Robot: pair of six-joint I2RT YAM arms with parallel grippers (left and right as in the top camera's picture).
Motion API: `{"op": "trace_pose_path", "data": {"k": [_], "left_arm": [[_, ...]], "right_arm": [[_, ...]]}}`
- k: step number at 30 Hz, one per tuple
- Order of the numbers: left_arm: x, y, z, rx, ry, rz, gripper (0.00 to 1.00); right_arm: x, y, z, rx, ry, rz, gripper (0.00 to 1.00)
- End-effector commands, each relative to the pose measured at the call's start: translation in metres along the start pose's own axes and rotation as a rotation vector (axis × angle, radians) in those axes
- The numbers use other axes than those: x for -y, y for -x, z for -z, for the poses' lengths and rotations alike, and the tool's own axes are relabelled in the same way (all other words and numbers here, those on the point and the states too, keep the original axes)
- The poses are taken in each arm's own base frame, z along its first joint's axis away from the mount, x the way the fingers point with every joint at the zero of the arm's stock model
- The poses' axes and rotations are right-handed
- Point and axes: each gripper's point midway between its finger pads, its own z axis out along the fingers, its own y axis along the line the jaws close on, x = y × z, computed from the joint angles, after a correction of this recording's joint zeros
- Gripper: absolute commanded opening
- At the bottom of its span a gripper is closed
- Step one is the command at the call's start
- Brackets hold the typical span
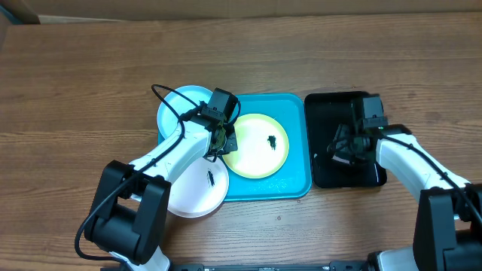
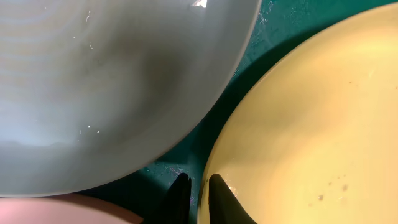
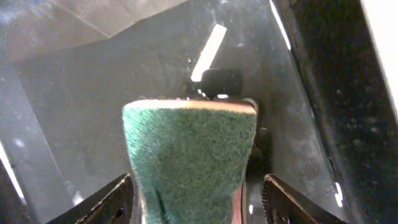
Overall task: Clean dirty plates on tray and stack at the side
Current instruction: 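Grasp the green sponge with the right gripper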
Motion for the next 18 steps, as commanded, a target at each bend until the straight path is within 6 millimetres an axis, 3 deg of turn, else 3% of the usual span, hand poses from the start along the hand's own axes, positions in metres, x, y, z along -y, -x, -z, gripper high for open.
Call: {"op": "trace_pose_path", "data": {"k": [1, 4, 7, 8, 11, 12, 14, 18], "left_arm": [[-0.003, -0.003, -0.007, -0.013, 0.015, -0.003, 0.14], [-0.003, -0.003, -0.007, -0.013, 0.015, -0.003, 0.14], [-0.003, -0.003, -0.007, -0.013, 0.015, -0.003, 0.14], [-0.003, -0.003, -0.007, -0.013, 0.015, -0.003, 0.14], [-0.003, -0.003, -0.007, -0.013, 0.015, -0.002, 0.14], [-0.003, -0.003, -0.007, -0.013, 0.015, -0.002, 0.14], [-0.003, -0.003, -0.007, -0.013, 0.015, -0.002, 0.15], [-0.003, -0.003, -0.007, -0.013, 0.015, -0.003, 0.17]], "right_arm": [[0.004, -0.009, -0.006, -0.005, -0.010, 0.004, 0.64], [0.004, -0.008, -0.006, 0.001, -0.007, 0.004, 0.48], [0.000, 0.002, 0.000, 0.023, 0.004, 0.002, 0.07], [-0.002, 0.006, 0.003, 0.027, 0.006, 0.002, 0.04], [-0.005, 0.013, 0.011, 0.031, 0.009, 0.014, 0.04], [-0.006, 0.013, 0.012, 0.025, 0.015, 0.034, 0.08], [-0.007, 0.008, 0.012, 0.001, 0.024, 0.056, 0.59], [-0.004, -0.005, 0.012, -0.053, 0.017, 0.059, 0.64]]}}
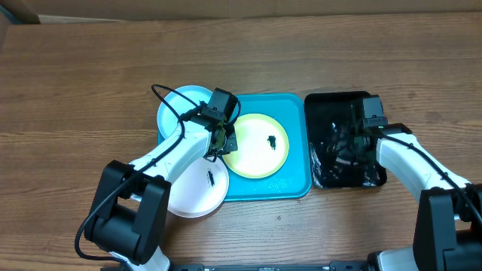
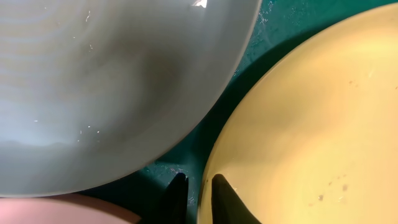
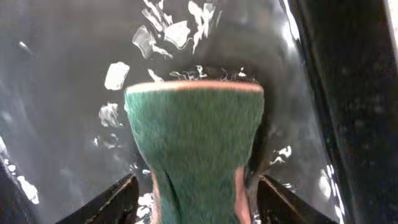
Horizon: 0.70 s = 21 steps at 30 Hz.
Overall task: Clean dirty plates on tray and stack at the side
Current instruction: 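Grasp the green sponge with the right gripper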
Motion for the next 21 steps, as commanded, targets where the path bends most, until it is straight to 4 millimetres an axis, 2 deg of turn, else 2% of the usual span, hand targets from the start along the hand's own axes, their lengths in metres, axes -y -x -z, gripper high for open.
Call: {"op": "trace_pose_path", "data": {"k": [1, 4, 9, 12, 13, 14, 15, 16, 19, 20, 21], "left_arm": [[-0.003, -0.003, -0.007, -0.013, 0.015, -0.003, 0.18], [-0.003, -0.003, -0.007, -0.013, 0.015, -0.002, 0.18], [-0.003, -0.003, -0.007, -0.013, 0.015, -0.002, 0.18], [-0.003, -0.003, -0.007, -0.013, 0.015, -0.003, 0.18], [-0.003, -0.003, -0.007, -0.013, 0.015, -0.002, 0.18], [-0.003, -0.003, -0.007, -0.013, 0.015, -0.002, 0.18], [-0.003, -0.002, -0.007, -0.012, 0.015, -0.002, 0.18], [-0.003, -0.002, -0.007, -0.012, 0.015, -0.002, 0.18], [-0.003, -0.003, -0.007, -0.013, 0.015, -0.003, 0.18], [-0.003, -0.003, -0.007, -0.013, 0.015, -0.003, 0.18], [-0.003, -0.003, -0.007, -0.013, 0.015, -0.003, 0.18]], "right_arm": [[-0.007, 0.002, 0.008, -0.005, 0.037, 0.017, 0.64], [-0.011, -0.008, 0.008, -0.052, 0.063, 0.018, 0.66], [-0.006, -0.024, 0.006, -0.105, 0.048, 0.020, 0.68], [-0.004, -0.028, 0.000, -0.100, 0.050, 0.020, 0.65], [-0.004, -0.028, -0.002, -0.095, 0.052, 0.019, 0.56], [-0.005, -0.027, -0.002, -0.088, 0.055, 0.020, 0.39], [-0.005, -0.026, -0.002, -0.083, 0.057, 0.020, 0.16], [-0.006, -0.025, -0.002, -0.080, 0.059, 0.020, 0.04], [-0.011, -0.022, 0.006, -0.095, 0.083, 0.085, 0.04], [-0.014, -0.020, 0.011, -0.106, 0.090, 0.098, 0.19], [-0.014, -0.017, 0.017, -0.114, 0.087, 0.096, 0.51]]}}
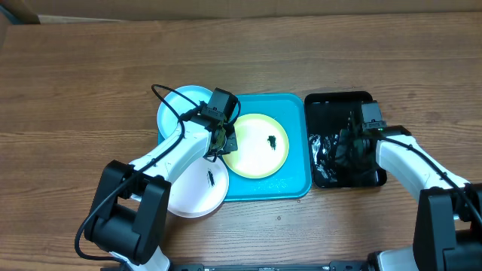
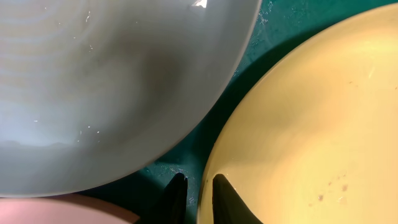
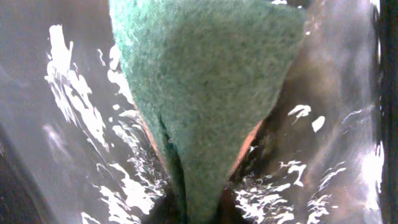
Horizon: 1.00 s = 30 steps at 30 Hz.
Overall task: Clean dirty plates on tray and stack at the side
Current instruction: 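Grasp the green sponge with the right gripper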
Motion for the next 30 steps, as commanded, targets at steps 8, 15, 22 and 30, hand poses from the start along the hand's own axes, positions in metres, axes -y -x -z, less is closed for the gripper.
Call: {"op": "trace_pose_path", "data": {"k": [8, 15, 22, 30], "left_arm": [[-0.003, -0.003, -0.007, -0.013, 0.015, -0.002, 0.18], [-0.003, -0.003, -0.007, -0.013, 0.015, -0.002, 0.18], [-0.003, -0.003, -0.007, -0.013, 0.015, -0.002, 0.18], [-0.003, -0.003, -0.007, -0.013, 0.015, -0.002, 0.18]], "right_arm": [[-0.014, 0.037, 0.034, 0.081, 0.023, 0.053, 0.88], [-0.003, 0.031, 0.003, 0.085, -0.020, 0.045, 0.82], [-0.006, 0.025, -0.007, 0.056, -0.001, 0.046, 0.31], [-0.009, 0.035, -0.004, 0.088, 0.012, 0.046, 0.77]]}}
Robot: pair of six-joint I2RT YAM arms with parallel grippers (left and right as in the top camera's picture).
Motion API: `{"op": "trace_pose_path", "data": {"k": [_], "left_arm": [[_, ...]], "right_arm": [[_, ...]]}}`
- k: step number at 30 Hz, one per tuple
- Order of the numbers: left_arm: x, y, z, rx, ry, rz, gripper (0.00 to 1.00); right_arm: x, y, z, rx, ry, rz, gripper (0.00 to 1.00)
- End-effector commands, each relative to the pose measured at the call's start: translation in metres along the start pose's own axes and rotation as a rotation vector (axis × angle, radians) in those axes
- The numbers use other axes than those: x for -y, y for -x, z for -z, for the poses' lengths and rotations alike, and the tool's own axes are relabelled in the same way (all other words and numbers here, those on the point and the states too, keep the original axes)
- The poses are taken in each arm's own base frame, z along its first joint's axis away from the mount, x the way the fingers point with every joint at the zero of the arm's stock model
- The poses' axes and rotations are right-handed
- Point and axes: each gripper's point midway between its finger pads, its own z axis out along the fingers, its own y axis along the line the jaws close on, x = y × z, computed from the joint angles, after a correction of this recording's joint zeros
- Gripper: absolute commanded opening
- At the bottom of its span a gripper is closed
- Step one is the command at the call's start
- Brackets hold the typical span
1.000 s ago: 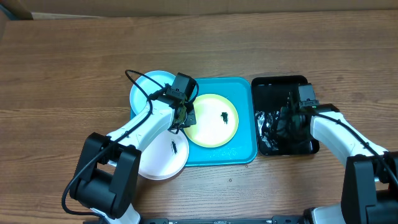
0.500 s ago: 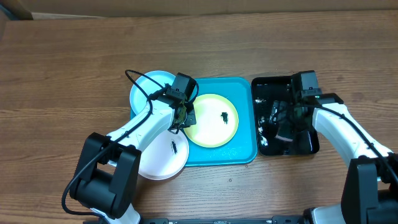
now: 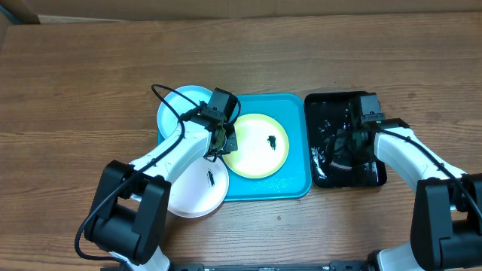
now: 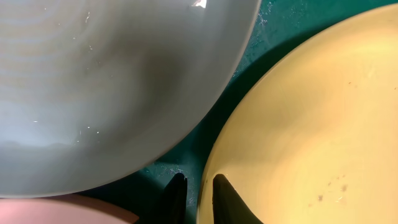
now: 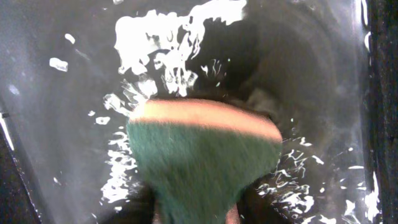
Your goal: Clean dirty plates on tray and stack at the side
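Note:
A yellow plate (image 3: 257,144) with a dark smear (image 3: 270,139) lies on the teal tray (image 3: 297,184). My left gripper (image 3: 224,140) is shut on the yellow plate's left rim (image 4: 208,168), one finger inside and one outside. A pale blue plate (image 3: 178,107) lies left of the tray, and a pink plate (image 3: 197,192) with a dark mark sits below it. My right gripper (image 3: 350,143) holds a green sponge (image 5: 202,155) over rippling water in the black basin (image 3: 374,178); its fingers are hidden behind the sponge.
The brown wooden table (image 3: 90,75) stretches around everything. A black cable (image 3: 167,98) loops over the blue plate. The basin stands directly right of the tray.
The sponge has shifted in the basin: it filled the upper right wrist view pressed into the water, and now sits lower with its tan edge showing. The left gripper has not moved.
My left gripper stayed shut on the yellow plate's rim throughout. The right gripper held the sponge above still water in the basin, then over rippling water, then pushed into it, and now it is drawn back with the water still disturbed.

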Motion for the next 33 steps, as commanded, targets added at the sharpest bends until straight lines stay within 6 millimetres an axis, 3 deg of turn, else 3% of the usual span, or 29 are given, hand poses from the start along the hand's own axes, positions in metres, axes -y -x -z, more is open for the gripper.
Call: {"op": "trace_pose_path", "data": {"k": [1, 10, 17, 26, 27, 28, 29, 33], "left_arm": [[-0.003, -0.003, -0.007, -0.014, 0.016, -0.003, 0.18], [-0.003, -0.003, -0.007, -0.014, 0.016, -0.003, 0.18], [-0.003, -0.003, -0.007, -0.014, 0.016, -0.003, 0.18], [-0.003, -0.003, -0.007, -0.014, 0.016, -0.003, 0.18], [-0.003, -0.003, -0.007, -0.014, 0.016, -0.002, 0.18], [-0.003, -0.003, -0.007, -0.014, 0.016, -0.002, 0.18], [-0.003, -0.003, -0.007, -0.014, 0.016, -0.003, 0.18], [-0.003, -0.003, -0.007, -0.014, 0.016, -0.003, 0.18]], "right_arm": [[-0.003, 0.004, -0.002, 0.011, 0.011, 0.000, 0.78], [0.008, 0.023, -0.002, 0.095, -0.056, -0.007, 0.76], [0.004, 0.027, -0.005, 0.110, -0.036, -0.037, 0.68], [0.004, 0.026, -0.005, 0.105, -0.035, -0.037, 0.67], [0.004, 0.026, -0.005, 0.105, -0.035, -0.037, 0.59], [0.004, 0.026, -0.005, 0.105, -0.035, -0.037, 0.36], [0.004, 0.026, -0.006, 0.104, -0.035, -0.037, 0.04], [0.003, 0.026, -0.006, 0.105, -0.031, -0.036, 0.04]]}}
